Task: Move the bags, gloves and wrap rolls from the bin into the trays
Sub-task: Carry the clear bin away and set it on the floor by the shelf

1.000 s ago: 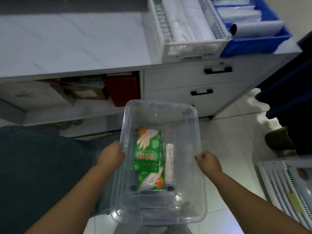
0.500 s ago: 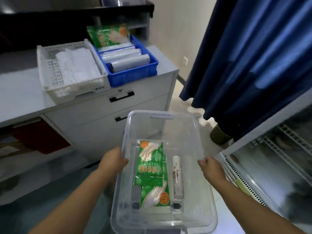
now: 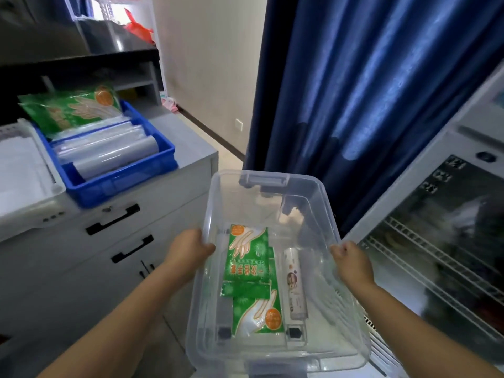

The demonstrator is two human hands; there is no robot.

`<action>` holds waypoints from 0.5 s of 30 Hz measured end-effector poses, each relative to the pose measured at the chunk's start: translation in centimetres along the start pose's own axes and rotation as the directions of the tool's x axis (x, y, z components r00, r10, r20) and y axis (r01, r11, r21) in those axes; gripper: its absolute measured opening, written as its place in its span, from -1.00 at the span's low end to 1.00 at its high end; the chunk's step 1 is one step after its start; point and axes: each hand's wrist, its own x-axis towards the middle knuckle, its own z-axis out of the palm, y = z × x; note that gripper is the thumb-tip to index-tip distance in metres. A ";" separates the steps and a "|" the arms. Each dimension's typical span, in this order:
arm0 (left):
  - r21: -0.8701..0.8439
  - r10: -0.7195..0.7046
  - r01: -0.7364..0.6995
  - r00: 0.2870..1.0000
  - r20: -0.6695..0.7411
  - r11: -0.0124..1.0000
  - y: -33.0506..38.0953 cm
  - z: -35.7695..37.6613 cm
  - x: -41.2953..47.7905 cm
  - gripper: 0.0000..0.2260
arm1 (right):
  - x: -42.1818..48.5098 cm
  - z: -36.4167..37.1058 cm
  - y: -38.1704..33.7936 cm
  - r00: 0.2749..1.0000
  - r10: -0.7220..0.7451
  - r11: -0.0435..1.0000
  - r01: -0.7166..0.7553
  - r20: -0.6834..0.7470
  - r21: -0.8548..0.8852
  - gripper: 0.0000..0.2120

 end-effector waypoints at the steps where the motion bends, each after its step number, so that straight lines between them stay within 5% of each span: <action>1: -0.026 0.005 -0.005 1.000 0.006 1.000 0.5 0.0 1.8 -0.87 | 1.4 0.1 -0.5 1.000 0.007 1.000 -0.007 -0.012 0.000 -0.67; 15: -0.073 0.133 -0.132 0.991 0.018 0.989 7.4 -4.1 25.8 -0.81 | 20.2 1.6 -10.3 0.982 0.108 0.994 -0.107 -0.154 0.013 -0.66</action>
